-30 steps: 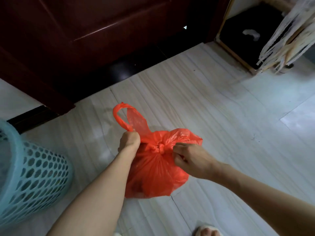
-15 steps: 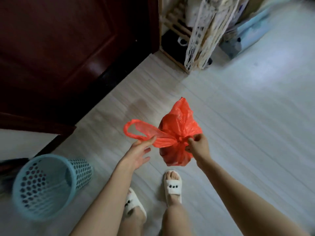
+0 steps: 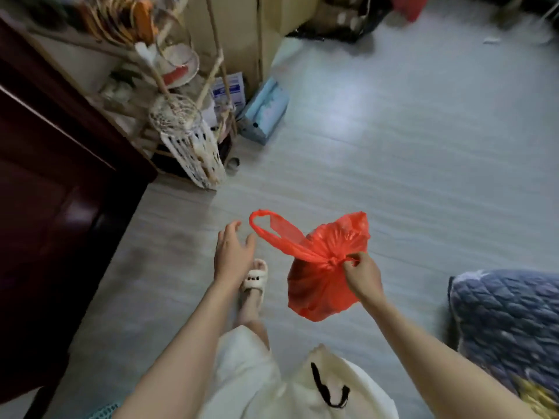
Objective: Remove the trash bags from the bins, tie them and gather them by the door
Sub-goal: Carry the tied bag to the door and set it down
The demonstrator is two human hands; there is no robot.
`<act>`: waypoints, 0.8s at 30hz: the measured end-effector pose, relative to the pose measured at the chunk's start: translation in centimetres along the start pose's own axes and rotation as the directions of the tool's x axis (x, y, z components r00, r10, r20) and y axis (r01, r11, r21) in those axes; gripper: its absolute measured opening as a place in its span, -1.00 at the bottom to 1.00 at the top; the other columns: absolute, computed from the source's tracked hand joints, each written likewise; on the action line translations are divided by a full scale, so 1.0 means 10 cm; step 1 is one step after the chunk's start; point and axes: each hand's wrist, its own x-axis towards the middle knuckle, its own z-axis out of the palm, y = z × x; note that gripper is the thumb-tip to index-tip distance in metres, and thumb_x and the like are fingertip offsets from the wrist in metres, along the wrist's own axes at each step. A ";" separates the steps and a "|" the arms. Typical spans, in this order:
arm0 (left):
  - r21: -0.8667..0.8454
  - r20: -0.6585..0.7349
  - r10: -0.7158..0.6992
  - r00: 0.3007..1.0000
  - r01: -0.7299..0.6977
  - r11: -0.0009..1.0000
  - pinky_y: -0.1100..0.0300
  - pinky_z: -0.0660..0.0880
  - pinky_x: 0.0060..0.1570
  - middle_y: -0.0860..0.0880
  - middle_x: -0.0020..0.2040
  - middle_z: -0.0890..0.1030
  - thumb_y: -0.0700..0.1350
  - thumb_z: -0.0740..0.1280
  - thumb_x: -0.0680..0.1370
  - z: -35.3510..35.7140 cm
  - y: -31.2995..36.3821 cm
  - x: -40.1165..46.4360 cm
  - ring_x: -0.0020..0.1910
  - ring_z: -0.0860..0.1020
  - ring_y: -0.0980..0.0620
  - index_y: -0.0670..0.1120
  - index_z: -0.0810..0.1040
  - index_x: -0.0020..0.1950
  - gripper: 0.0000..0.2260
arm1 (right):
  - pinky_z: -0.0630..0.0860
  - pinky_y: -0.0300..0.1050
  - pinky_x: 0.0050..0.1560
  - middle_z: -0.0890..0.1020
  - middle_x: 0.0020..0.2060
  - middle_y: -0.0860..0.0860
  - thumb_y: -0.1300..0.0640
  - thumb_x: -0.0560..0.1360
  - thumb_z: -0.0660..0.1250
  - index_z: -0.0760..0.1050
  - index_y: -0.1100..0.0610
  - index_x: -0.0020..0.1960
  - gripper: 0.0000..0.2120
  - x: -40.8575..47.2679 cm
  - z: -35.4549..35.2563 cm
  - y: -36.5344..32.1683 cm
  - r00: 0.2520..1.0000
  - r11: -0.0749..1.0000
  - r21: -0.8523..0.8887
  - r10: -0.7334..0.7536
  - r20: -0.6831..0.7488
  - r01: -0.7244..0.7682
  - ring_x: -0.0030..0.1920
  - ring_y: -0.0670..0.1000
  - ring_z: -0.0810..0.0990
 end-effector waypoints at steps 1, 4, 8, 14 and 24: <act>0.023 0.015 0.039 0.999 -0.039 0.999 0.04 0.31 0.33 -0.20 0.33 0.41 -0.15 0.26 0.53 0.04 0.17 0.08 0.33 0.38 -0.14 -0.19 0.34 0.35 -0.60 | 0.41 -0.05 0.01 0.61 0.08 0.22 0.23 0.45 0.17 0.52 0.20 0.03 -0.77 0.07 -0.14 0.00 1.000 1.000 -0.020 -0.004 -0.024 0.004 0.11 0.22 0.54; 0.127 0.131 0.229 0.965 -0.245 0.961 0.02 0.28 0.34 -0.18 0.34 0.41 -0.13 0.24 0.54 0.40 0.99 0.45 0.36 0.35 -0.13 -0.18 0.33 0.36 -0.59 | 0.43 -0.01 -0.01 0.61 0.05 0.26 0.21 0.44 0.14 0.51 0.21 0.00 -0.78 0.47 -0.72 -0.01 0.985 0.997 0.020 0.072 -0.158 -0.070 0.07 0.26 0.54; 0.209 0.312 0.399 0.862 -0.472 0.856 -0.03 0.30 0.34 -0.15 0.34 0.42 -0.09 0.24 0.54 0.97 2.01 0.96 0.35 0.36 -0.13 -0.15 0.34 0.36 -0.60 | 0.40 -0.02 -0.06 0.60 0.03 0.28 0.21 0.45 0.14 0.50 0.23 -0.04 -0.81 1.09 -1.41 -0.13 0.943 0.984 0.089 0.172 -0.286 -0.152 0.05 0.27 0.54; 0.279 0.525 0.476 0.706 -0.671 0.687 -0.01 0.31 0.34 -0.10 0.35 0.43 -0.03 0.22 0.54 1.87 3.36 1.43 0.35 0.37 -0.10 -0.08 0.36 0.36 -0.61 | 0.43 0.01 0.02 0.62 0.03 0.26 0.19 0.44 0.19 0.51 0.18 -0.03 -0.82 1.87 -2.38 -0.12 0.854 0.928 0.236 0.360 -0.376 -0.288 0.08 0.28 0.54; 0.208 0.766 0.509 0.394 -0.900 0.384 -0.02 0.28 0.34 -0.08 0.40 0.35 -0.01 0.17 0.57 4.28 5.74 1.45 0.37 0.34 -0.08 -0.05 0.29 0.41 -0.59 | 0.43 -0.08 0.08 0.62 0.10 0.17 0.17 0.45 0.24 0.54 0.19 0.07 -0.76 3.70 -4.42 0.54 0.814 0.890 0.323 0.434 -0.386 -0.321 0.15 0.19 0.54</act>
